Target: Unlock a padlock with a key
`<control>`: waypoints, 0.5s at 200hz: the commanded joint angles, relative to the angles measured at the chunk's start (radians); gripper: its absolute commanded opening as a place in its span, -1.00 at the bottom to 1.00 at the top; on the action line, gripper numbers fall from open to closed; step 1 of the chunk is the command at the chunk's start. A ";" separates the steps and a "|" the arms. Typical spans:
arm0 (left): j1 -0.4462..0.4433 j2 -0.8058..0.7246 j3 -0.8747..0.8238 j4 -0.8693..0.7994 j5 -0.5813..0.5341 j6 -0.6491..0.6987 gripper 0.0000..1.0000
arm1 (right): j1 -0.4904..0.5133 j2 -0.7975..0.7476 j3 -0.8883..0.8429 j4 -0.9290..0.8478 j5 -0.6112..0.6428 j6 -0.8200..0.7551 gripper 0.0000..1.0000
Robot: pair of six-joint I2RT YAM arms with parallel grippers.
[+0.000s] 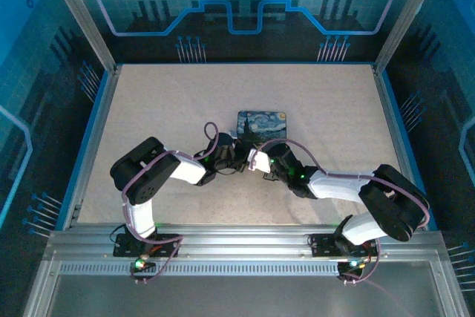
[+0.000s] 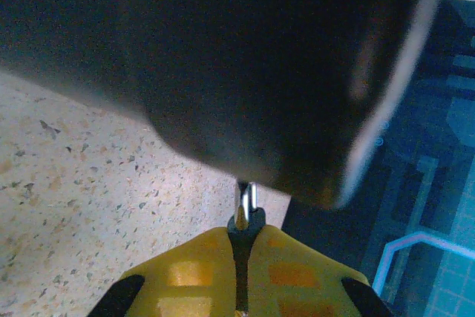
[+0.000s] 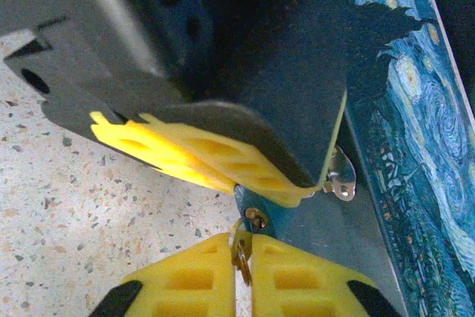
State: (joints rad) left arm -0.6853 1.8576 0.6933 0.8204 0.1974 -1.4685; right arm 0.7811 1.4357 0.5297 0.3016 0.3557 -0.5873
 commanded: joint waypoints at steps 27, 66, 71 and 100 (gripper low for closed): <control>-0.007 -0.005 0.008 0.063 0.012 -0.013 -0.88 | 0.008 -0.033 0.074 0.000 -0.032 0.094 -1.00; -0.007 -0.004 0.008 0.063 0.011 -0.014 -0.88 | 0.012 -0.034 0.116 -0.055 -0.024 0.174 -1.00; -0.008 -0.004 0.007 0.063 0.011 -0.015 -0.88 | 0.011 -0.034 0.120 -0.059 -0.024 0.182 -1.00; -0.007 -0.004 0.007 0.065 0.011 -0.015 -0.88 | 0.012 -0.028 0.140 -0.080 -0.019 0.226 -1.00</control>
State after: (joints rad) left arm -0.6815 1.8576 0.6933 0.8536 0.1879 -1.4887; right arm 0.7807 1.4307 0.6022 0.1841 0.3561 -0.4397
